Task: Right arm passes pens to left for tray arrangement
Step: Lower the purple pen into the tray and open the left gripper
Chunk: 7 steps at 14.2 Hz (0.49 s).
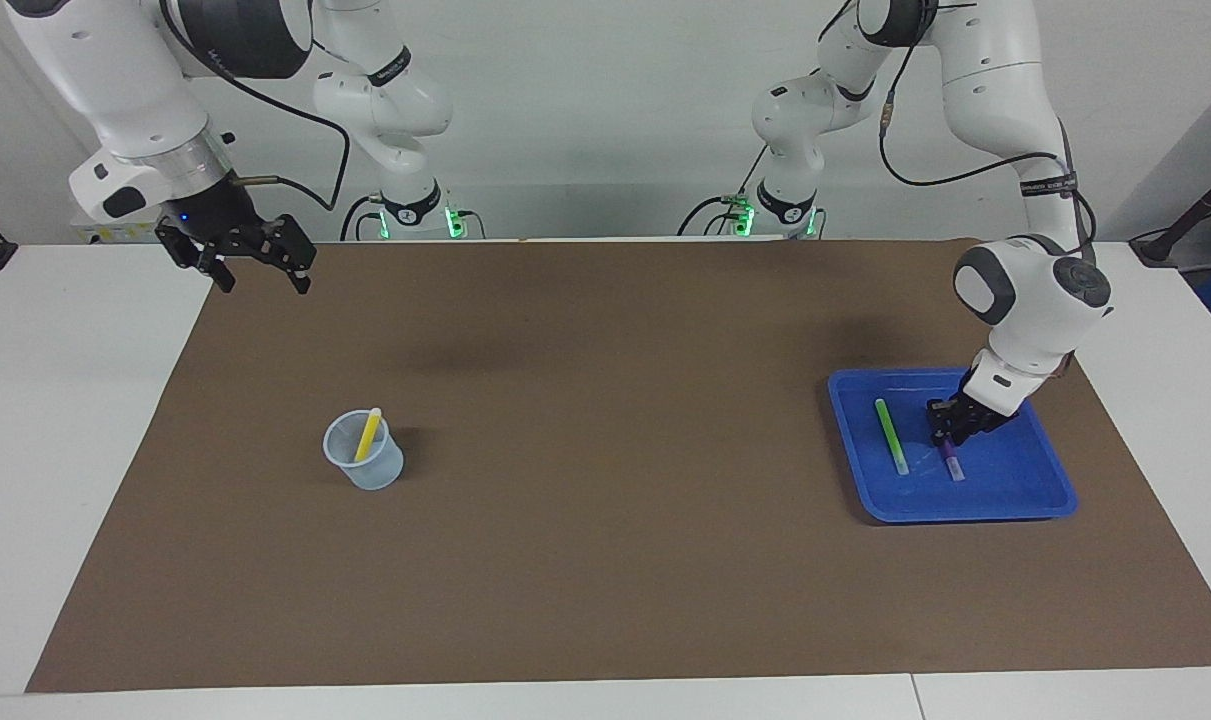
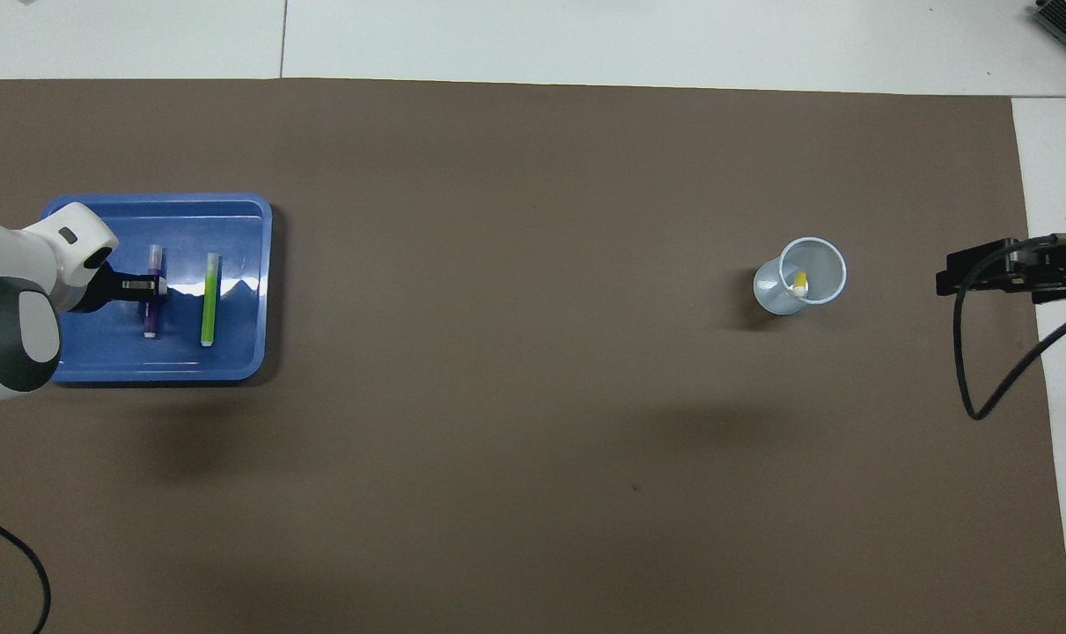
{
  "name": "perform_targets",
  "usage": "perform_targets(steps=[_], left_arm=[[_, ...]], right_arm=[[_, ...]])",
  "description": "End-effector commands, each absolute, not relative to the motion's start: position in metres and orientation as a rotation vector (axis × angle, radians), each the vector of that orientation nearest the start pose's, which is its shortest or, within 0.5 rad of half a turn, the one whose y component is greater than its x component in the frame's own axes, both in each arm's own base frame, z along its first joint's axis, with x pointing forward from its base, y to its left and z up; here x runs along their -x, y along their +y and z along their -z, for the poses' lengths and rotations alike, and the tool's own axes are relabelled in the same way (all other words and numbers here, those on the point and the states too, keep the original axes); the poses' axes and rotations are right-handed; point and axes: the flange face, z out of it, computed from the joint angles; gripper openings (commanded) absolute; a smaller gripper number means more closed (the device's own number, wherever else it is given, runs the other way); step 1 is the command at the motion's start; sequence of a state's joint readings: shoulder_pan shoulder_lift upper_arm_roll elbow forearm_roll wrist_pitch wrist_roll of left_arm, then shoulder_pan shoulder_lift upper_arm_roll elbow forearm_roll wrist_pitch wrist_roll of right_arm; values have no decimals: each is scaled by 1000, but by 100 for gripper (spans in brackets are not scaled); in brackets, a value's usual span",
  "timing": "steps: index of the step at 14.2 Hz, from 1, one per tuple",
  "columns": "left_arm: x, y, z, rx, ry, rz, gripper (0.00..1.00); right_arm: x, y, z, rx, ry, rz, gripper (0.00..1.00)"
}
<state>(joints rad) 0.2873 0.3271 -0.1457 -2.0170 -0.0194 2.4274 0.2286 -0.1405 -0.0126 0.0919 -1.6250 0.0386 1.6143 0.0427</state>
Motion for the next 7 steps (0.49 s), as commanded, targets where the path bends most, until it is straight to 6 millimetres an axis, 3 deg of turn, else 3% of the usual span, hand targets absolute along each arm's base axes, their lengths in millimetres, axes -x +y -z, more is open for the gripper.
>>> perform_targets(steps=[1, 7], left_arm=[[-595, 87, -295, 3163, 123, 167, 51], [-608, 93, -315, 3168, 117, 147, 51]], right_arm=[[-543, -25, -609, 3127, 107, -36, 100], [-540, -24, -612, 3128, 104, -36, 100]])
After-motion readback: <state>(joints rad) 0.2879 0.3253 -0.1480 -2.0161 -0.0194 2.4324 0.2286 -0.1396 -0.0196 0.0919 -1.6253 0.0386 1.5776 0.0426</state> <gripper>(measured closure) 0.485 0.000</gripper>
